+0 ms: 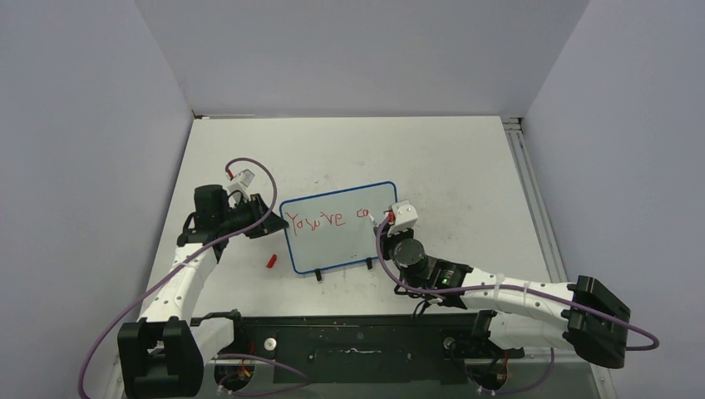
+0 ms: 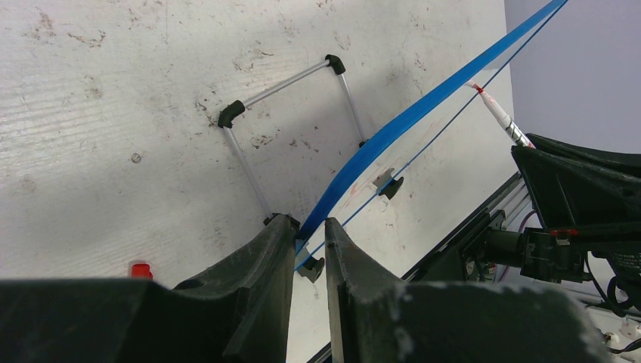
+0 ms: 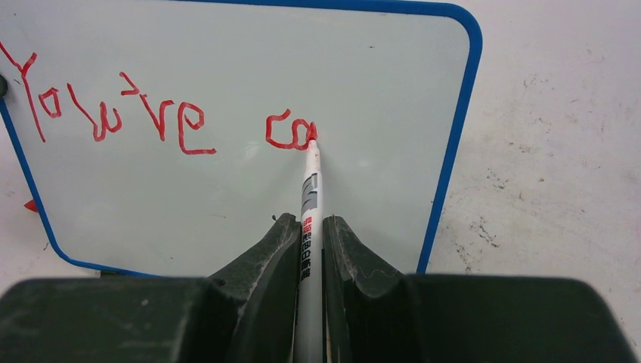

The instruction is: Write a sentence on the whiteboard

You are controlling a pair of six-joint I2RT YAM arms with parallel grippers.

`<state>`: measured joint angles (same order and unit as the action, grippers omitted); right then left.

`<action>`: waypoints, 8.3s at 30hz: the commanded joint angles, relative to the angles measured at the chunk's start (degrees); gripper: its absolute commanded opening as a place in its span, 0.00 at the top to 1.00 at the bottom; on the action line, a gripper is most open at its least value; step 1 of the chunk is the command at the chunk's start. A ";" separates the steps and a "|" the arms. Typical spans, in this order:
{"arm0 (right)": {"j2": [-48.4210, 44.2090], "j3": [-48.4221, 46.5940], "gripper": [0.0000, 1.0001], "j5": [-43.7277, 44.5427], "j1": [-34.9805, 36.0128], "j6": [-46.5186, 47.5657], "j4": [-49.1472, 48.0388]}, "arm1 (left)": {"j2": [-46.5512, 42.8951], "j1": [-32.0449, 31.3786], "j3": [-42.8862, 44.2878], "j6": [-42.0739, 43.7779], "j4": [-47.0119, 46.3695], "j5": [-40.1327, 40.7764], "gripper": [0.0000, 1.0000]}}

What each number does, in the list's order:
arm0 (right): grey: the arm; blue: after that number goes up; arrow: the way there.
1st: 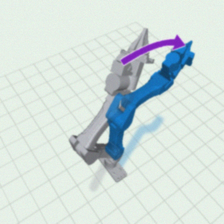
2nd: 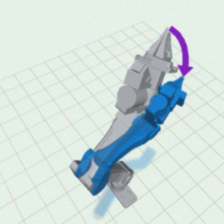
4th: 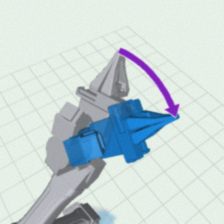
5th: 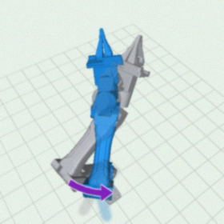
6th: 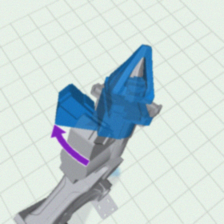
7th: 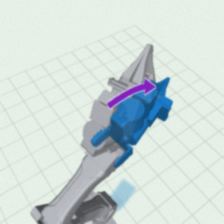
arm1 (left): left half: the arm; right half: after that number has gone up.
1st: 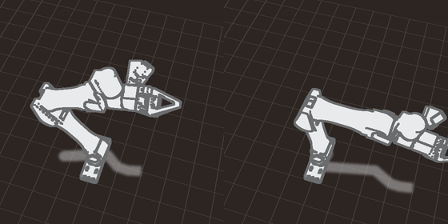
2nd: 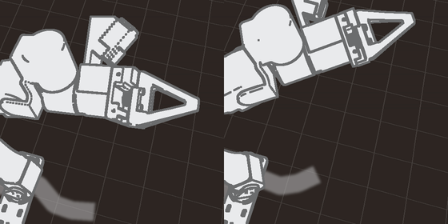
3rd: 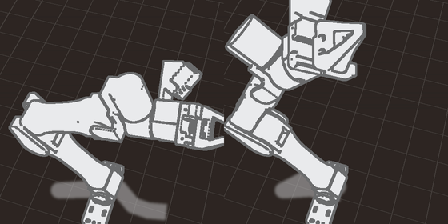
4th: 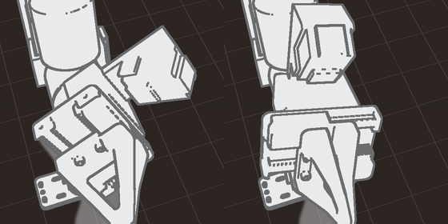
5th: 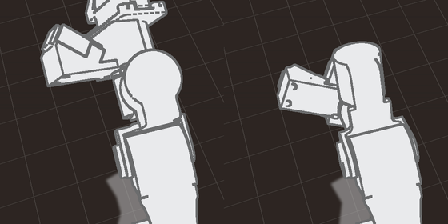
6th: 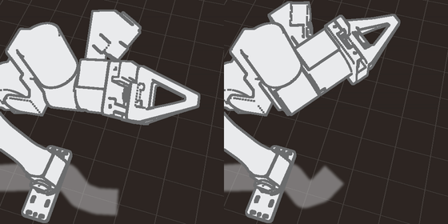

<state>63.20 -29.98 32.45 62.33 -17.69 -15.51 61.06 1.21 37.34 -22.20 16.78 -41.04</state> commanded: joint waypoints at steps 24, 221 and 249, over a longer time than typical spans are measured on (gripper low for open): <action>-3.23 -1.62 0.95 3.56 1.04 -0.46 4.62 | -0.22 -0.16 2.10 0.66 -0.92 -0.67 0.80; -7.40 -1.68 0.95 -5.38 -4.87 -2.34 7.99 | 0.04 -0.69 2.38 1.38 0.32 0.53 0.80; -6.35 -2.45 0.95 0.00 -6.11 -0.93 9.86 | 0.10 -0.75 2.38 1.48 0.35 0.45 0.80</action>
<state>56.12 -31.38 31.07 56.90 -19.70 -3.01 61.58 0.78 37.34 -21.80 17.39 -40.56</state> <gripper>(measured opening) 0.152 0.198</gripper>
